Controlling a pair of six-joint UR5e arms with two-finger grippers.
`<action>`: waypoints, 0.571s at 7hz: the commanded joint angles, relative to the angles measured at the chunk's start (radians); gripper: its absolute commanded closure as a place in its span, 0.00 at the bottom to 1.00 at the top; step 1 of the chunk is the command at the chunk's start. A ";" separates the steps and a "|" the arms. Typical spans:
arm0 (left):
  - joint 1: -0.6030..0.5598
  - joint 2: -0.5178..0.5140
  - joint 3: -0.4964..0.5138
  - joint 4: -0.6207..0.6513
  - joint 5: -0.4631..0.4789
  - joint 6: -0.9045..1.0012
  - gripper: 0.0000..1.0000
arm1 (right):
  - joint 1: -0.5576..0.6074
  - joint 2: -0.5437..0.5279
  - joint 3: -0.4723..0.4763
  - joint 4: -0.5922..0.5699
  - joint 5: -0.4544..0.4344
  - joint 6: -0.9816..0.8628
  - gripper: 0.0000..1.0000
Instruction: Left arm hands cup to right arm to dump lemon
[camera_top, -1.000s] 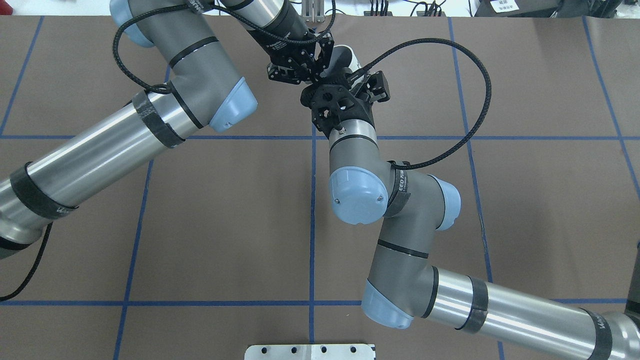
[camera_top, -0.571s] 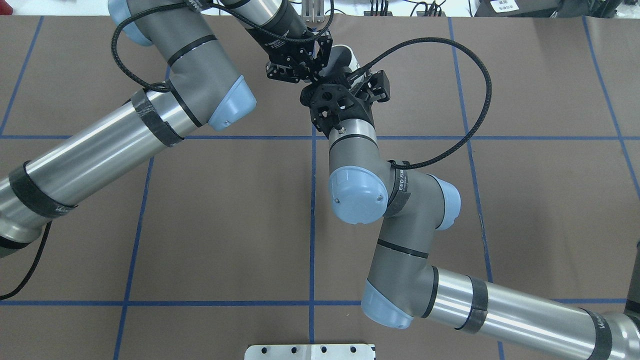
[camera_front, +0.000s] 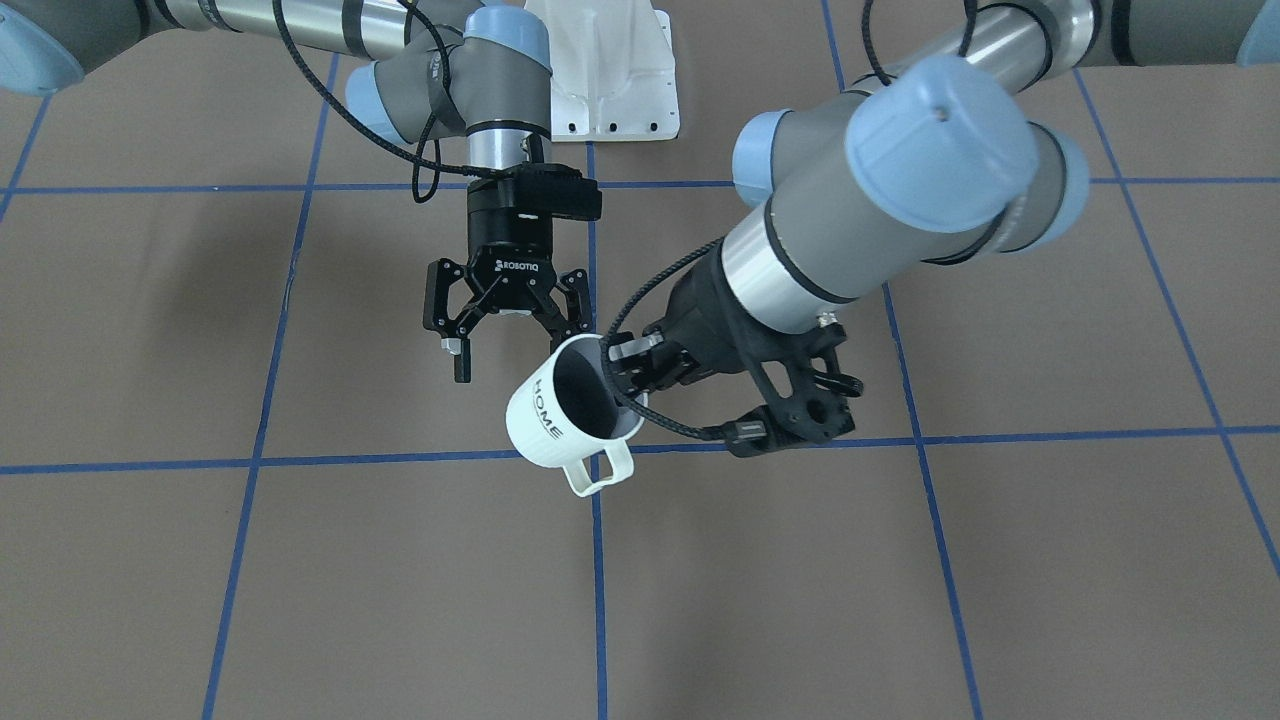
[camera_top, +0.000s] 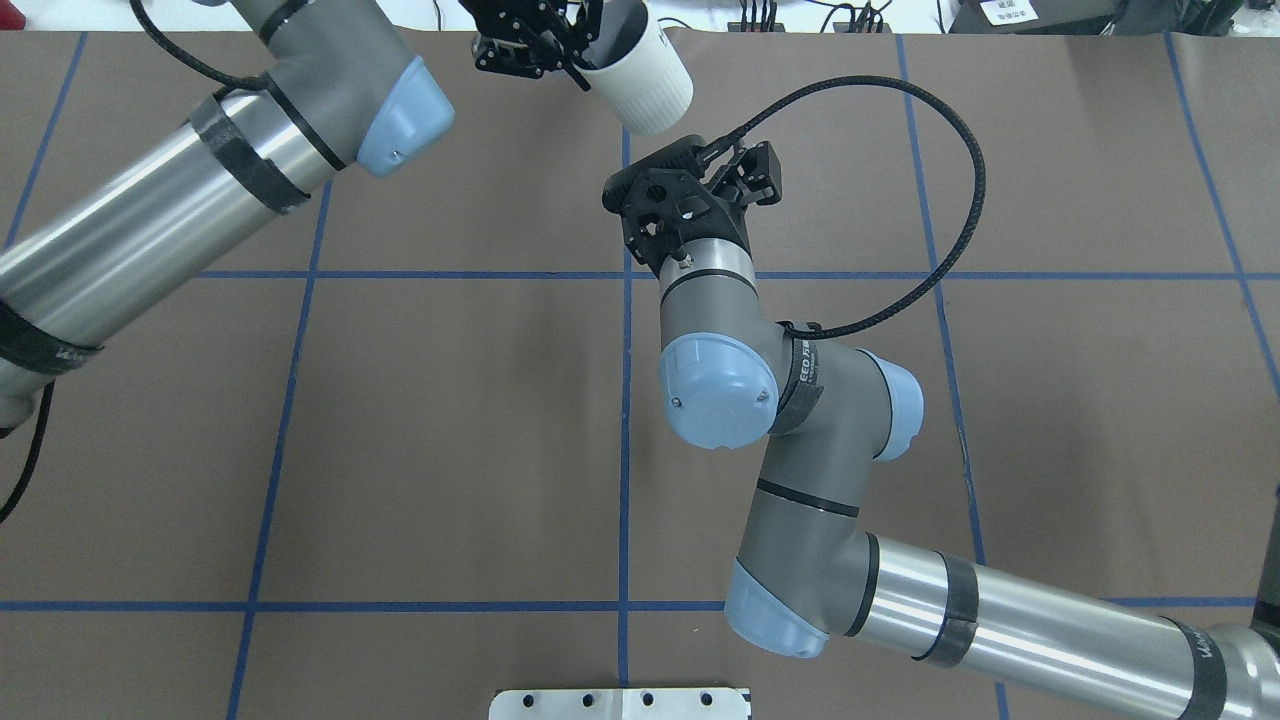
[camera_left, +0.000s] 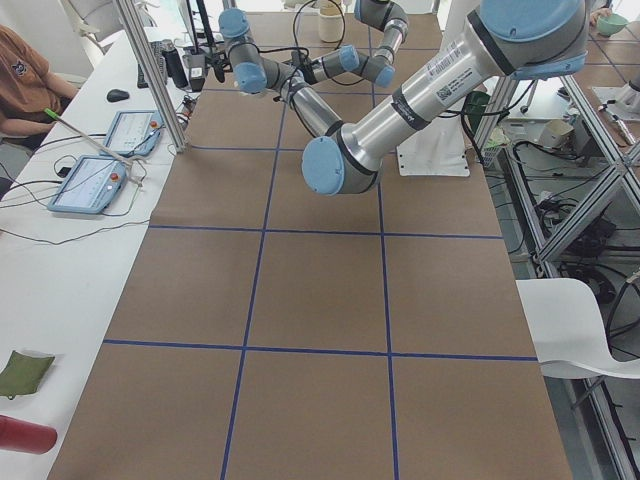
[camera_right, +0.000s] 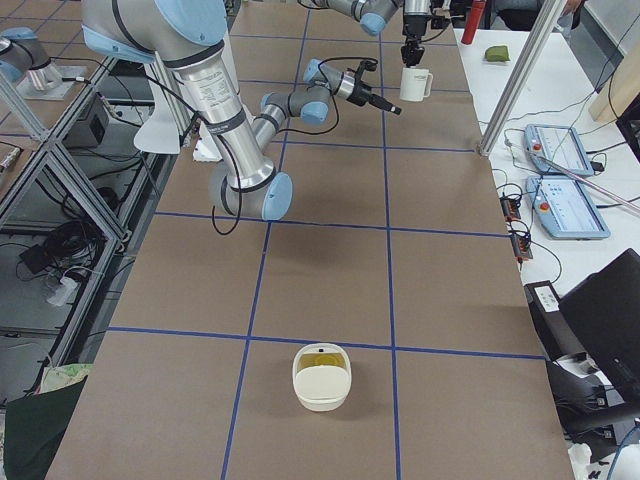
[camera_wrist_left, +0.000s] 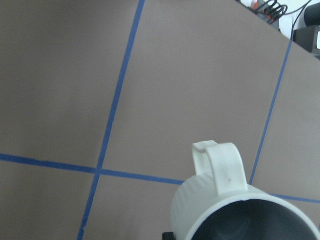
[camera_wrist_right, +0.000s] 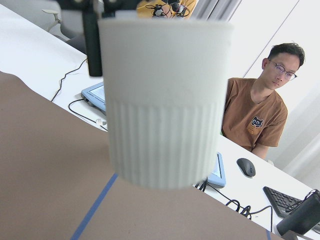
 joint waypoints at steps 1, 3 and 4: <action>-0.059 0.015 0.047 0.003 0.007 0.014 1.00 | 0.008 0.004 0.021 -0.002 0.013 0.002 0.00; -0.147 0.092 0.050 0.012 0.021 0.101 1.00 | 0.149 0.004 0.037 0.001 0.240 0.142 0.00; -0.192 0.138 0.045 0.014 0.045 0.194 1.00 | 0.243 0.004 0.034 0.033 0.407 0.162 0.00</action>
